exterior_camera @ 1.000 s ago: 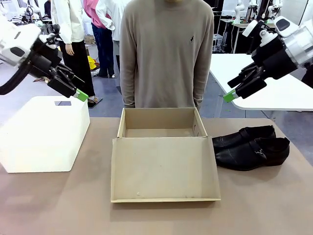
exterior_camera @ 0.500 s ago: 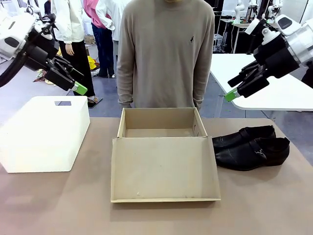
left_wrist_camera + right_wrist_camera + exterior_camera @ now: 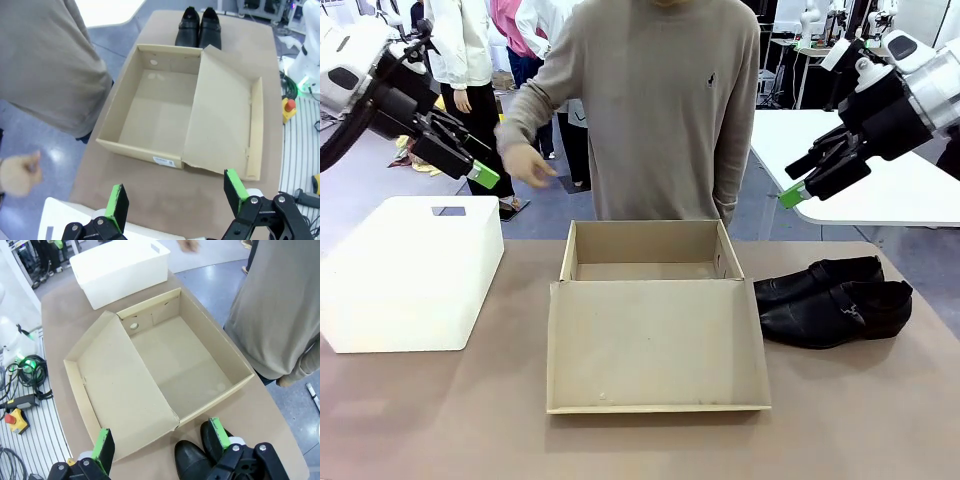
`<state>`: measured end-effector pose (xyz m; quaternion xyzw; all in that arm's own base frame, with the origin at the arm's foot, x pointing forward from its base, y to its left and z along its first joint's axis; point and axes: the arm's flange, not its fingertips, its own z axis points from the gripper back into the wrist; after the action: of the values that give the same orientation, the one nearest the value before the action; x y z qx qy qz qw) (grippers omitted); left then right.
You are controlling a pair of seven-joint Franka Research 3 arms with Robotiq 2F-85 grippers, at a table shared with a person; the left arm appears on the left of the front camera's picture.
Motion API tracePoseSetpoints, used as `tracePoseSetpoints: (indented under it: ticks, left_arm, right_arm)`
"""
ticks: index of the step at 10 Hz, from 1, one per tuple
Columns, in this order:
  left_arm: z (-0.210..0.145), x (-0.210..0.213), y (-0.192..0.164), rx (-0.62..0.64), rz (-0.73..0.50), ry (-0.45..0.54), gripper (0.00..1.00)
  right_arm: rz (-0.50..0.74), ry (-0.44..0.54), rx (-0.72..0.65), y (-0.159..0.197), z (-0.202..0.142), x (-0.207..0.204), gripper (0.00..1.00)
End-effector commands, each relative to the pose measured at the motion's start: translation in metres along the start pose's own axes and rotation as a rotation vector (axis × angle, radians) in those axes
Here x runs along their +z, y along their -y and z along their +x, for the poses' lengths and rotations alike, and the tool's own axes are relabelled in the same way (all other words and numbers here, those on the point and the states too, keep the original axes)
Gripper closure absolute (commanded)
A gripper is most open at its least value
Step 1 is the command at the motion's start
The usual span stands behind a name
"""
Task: Pack the shoes into the box.
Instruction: Place one shoe of the Shoes into the Shoes Box.
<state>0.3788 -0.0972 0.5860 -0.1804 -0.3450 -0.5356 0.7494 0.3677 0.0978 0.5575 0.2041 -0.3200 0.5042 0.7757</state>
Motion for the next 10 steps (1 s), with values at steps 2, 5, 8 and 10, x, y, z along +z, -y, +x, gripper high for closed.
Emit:
tracePoseSetpoints:
  ticks: [2,5,8,10]
  left_arm:
    - [0.003,0.0,0.004,-0.025,-0.006,-0.001,0.0]
    - [0.003,0.0,0.004,-0.025,-0.006,-0.001,0.0]
    - [0.003,0.0,0.004,-0.025,-0.006,-0.001,0.0]
    - [0.003,0.0,0.004,-0.025,-0.006,-0.001,0.0]
  right_arm:
    - [0.007,0.011,0.009,0.001,0.001,0.0,0.0]
    - [-0.008,-0.008,0.001,-0.001,0.0,0.001,0.0]
    - [-0.037,-0.102,0.092,0.021,0.008,0.013,0.0]
    - [-0.076,-0.176,0.124,0.04,0.012,0.019,0.0]
